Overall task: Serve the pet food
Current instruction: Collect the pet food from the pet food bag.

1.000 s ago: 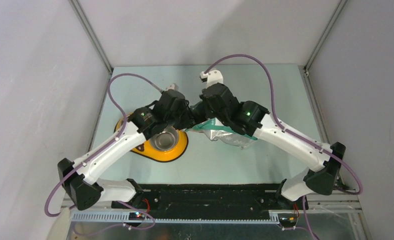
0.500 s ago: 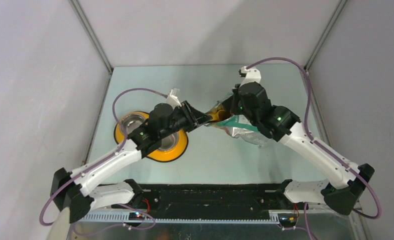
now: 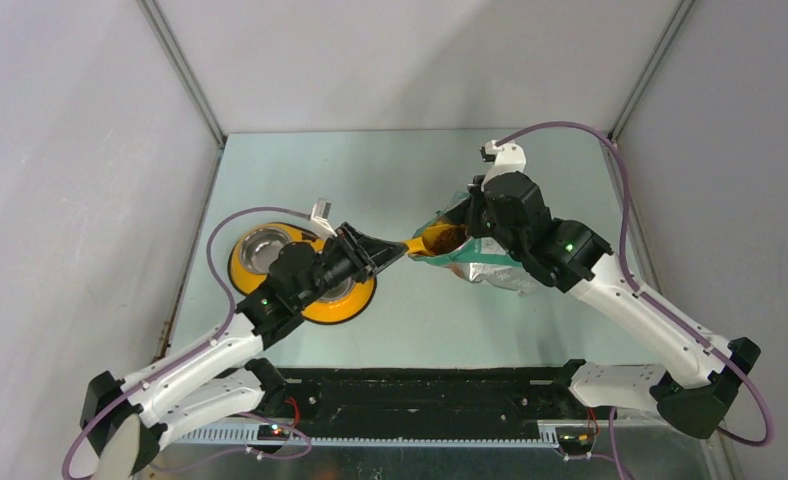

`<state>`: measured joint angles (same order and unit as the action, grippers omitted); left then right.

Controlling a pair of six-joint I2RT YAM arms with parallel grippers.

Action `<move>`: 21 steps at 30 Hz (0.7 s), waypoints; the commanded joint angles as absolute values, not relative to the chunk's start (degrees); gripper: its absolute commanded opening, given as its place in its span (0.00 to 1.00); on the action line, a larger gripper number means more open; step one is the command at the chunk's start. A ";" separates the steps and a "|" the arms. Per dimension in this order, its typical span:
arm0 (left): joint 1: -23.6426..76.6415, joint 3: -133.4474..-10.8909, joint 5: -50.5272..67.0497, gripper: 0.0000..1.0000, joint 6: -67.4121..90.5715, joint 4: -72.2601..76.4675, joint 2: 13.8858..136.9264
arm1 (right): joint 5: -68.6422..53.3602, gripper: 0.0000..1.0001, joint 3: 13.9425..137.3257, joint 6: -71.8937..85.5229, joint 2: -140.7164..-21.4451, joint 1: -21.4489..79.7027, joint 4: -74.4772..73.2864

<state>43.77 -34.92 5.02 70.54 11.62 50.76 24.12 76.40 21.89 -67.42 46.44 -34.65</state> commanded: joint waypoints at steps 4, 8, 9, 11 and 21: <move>43.34 -41.41 -1.17 0.00 66.10 4.95 46.46 | 29.01 0.00 77.92 14.70 -63.31 48.42 -28.81; 43.35 -43.40 -0.46 0.00 66.02 4.02 48.70 | 29.02 0.00 77.96 13.80 -63.52 49.36 -28.14; 43.34 -43.81 0.76 0.00 66.01 3.99 49.22 | 29.65 0.00 78.16 13.40 -63.36 49.51 -28.08; 43.33 -44.64 1.79 0.00 65.50 3.66 49.80 | 30.42 0.00 78.40 12.17 -63.03 49.95 -27.94; 43.45 -45.89 2.70 0.00 62.86 1.99 46.95 | 33.22 0.00 79.20 5.64 -63.76 51.55 -28.24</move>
